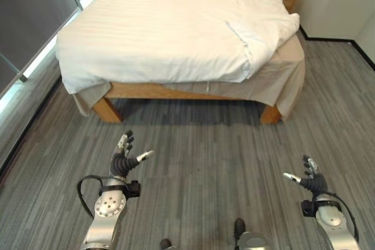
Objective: Making the bed.
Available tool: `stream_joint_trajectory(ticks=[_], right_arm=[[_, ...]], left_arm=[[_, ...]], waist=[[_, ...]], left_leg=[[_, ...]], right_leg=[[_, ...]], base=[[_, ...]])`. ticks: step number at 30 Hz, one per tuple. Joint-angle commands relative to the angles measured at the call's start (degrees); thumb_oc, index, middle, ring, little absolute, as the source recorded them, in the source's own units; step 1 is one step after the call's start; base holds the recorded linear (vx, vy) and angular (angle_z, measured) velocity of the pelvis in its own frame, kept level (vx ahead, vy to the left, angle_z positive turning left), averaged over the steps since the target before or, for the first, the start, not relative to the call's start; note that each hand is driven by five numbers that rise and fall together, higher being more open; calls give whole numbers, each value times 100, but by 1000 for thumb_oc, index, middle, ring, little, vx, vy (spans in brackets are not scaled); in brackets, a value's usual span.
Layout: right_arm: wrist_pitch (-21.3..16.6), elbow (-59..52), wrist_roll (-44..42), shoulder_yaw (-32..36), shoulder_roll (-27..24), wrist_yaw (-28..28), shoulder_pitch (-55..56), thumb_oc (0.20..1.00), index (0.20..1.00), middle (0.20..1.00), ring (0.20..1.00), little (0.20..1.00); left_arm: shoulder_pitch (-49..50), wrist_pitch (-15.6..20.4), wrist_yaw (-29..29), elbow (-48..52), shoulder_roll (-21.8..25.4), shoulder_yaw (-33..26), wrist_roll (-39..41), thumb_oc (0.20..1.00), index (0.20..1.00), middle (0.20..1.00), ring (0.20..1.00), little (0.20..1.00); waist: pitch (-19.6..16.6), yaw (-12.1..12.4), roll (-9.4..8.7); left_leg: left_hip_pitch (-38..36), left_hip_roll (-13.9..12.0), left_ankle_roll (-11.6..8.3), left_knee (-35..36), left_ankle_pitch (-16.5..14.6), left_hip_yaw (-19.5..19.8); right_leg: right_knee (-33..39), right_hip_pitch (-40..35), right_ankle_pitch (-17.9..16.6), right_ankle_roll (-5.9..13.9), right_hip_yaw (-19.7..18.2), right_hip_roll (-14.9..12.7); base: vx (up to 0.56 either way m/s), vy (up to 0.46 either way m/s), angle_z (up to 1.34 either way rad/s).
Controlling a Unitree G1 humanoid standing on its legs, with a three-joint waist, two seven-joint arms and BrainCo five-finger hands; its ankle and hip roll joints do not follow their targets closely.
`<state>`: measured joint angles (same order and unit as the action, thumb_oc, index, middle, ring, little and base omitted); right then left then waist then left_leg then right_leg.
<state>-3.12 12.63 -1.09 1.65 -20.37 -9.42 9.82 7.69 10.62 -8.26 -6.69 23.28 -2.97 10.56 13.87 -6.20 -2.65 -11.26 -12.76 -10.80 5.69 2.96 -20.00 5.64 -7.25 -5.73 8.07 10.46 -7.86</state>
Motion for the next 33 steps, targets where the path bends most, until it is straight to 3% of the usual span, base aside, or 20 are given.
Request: stream_joint_trajectory(ticks=[1,5,6,8,9,11,12,15,16,18,21,23,25,27,28,30,32,33], right_arm=[[-179,-108,-139,-14,-125,-101,-538,1000,1000,1000,1000,1000],[-164,-126,-127,-100,-103,-141,-651,1000,1000,1000,1000,1000],[-114,-116,-75,-146,-75,-162,-747,1000,1000,1000,1000,1000],[-119,-109,-17,-177,-65,-169,-786,1000,1000,1000,1000,1000],[-95,-75,80,-286,-110,-131,-933,1000,1000,1000,1000,1000],[-95,-71,80,-288,-108,-131,-947,1000,1000,1000,1000,1000],[-63,-57,169,-408,-160,-112,-1067,1000,1000,1000,1000,1000],[-90,-251,298,-291,-288,-115,-1011,1000,1000,1000,1000,1000],[-153,-407,297,-211,-325,-153,-942,1000,1000,1000,1000,1000],[-165,-439,254,-169,-314,-179,-905,1000,1000,1000,1000,1000],[-219,-434,216,-176,-293,-230,-908,1000,1000,1000,1000,1000],[-238,-434,245,-251,-284,-218,-925,1000,1000,1000,1000,1000],[-266,-425,183,-325,-271,-168,-891,1000,1000,1000,1000,1000],[-290,-356,139,-468,-333,-162,-973,1000,1000,1000,1000,1000],[-260,-377,185,-503,-394,-174,-1015,1000,1000,1000,1000,1000],[-282,-443,282,-480,-594,-208,-1059,1000,1000,1000,1000,1000],[-198,-467,305,-425,-684,-195,-1069,1000,1000,1000,1000,1000],[-193,-472,305,-419,-681,-193,-1068,1000,1000,1000,1000,1000]], left_arm=[[-4,197,-122,60,47,-179,-29,1000,1000,1000,1000,1000],[140,100,-200,-70,-204,-139,37,1000,1000,1000,1000,1000],[170,39,-269,-128,-204,-139,45,1000,1000,1000,1000,1000],[183,23,-315,-149,-178,-170,4,1000,1000,1000,1000,1000],[241,41,-398,-173,-163,-238,50,1000,1000,1000,1000,1000],[233,42,-398,-174,-162,-245,50,1000,1000,1000,1000,1000],[260,6,-481,-216,-174,-281,97,1000,1000,1000,1000,1000],[306,-2,-448,-336,-231,-329,175,1000,1000,1000,1000,1000],[274,12,-400,-387,-239,-291,194,1000,1000,1000,1000,1000],[225,-1,-364,-437,-235,-247,188,1000,1000,1000,1000,1000],[17,15,-313,-599,-224,-166,228,1000,1000,1000,1000,1000],[-4,70,-315,-684,-253,-133,255,1000,1000,1000,1000,1000],[120,91,-280,-725,-263,-93,280,1000,1000,1000,1000,1000],[158,88,-257,-692,-255,-59,342,1000,1000,1000,1000,1000],[170,73,-236,-639,-232,-62,397,1000,1000,1000,1000,1000],[176,164,-198,-501,-147,-69,491,1000,1000,1000,1000,1000],[184,168,-167,-368,-99,-75,495,1000,1000,1000,1000,1000],[182,164,-168,-362,-96,-74,494,1000,1000,1000,1000,1000]], waist=[[-154,1,96],[-169,178,23],[-110,268,-13],[-88,339,-27],[68,397,-74],[61,407,-81],[158,432,-11],[195,283,19],[219,134,18],[203,46,56],[191,-156,83],[119,-277,49],[133,-331,225],[211,-240,372],[285,-177,347],[355,-78,267],[401,82,168],[395,87,154]], left_leg=[[169,-45,-45,-69,-81,174],[201,73,68,-69,-168,268],[221,135,163,-69,-230,319],[234,162,220,-69,-280,294],[92,233,289,-69,-411,282],[123,240,295,-69,-376,266],[49,144,280,-69,-413,189],[-53,135,216,-69,-562,245],[-123,98,98,-69,-690,326],[-145,4,-3,-69,-773,381],[-351,-337,-417,-69,-935,302],[-586,-394,-420,-69,-1054,237],[-847,-627,-420,-326,-380,223],[-523,-954,-420,-1602,614,344],[-148,-1097,-420,-2326,913,546],[124,-1259,-416,-3207,1162,336],[535,-1025,-337,-3551,712,213],[554,-1009,-325,-3561,712,207]], right_leg=[[-150,-15,391,193,90,-262],[-172,-36,424,259,30,-299],[-711,226,465,321,0,-370],[-1112,420,551,382,-15,-438],[-2084,927,85,687,-45,-630],[-2076,966,45,685,-65,-632],[-2422,1321,-204,693,152,-733],[-1918,1739,66,599,294,-636],[-1157,1944,63,505,421,-577],[-685,1982,-82,524,570,-587],[-179,2381,-450,667,1038,-990],[-230,2433,-607,666,1092,-1216],[-352,2197,-699,554,1056,-1100],[-436,1837,-502,242,1218,-848],[-366,1538,-336,16,1331,-697],[-216,968,-33,-237,1453,-463],[-110,605,243,-303,1248,-363],[-109,621,230,-303,1243,-382]], base=[[0,0,0],[79,52,-3],[28,43,-2],[45,34,-5],[57,19,-13],[79,-11,-30],[234,-22,-29],[413,-33,-22],[408,-81,11],[350,-140,44],[435,-311,23],[509,-312,17],[528,-292,41],[430,-407,6],[419,-487,-20],[529,-394,-35],[501,-212,-70],[601,-128,-79]])
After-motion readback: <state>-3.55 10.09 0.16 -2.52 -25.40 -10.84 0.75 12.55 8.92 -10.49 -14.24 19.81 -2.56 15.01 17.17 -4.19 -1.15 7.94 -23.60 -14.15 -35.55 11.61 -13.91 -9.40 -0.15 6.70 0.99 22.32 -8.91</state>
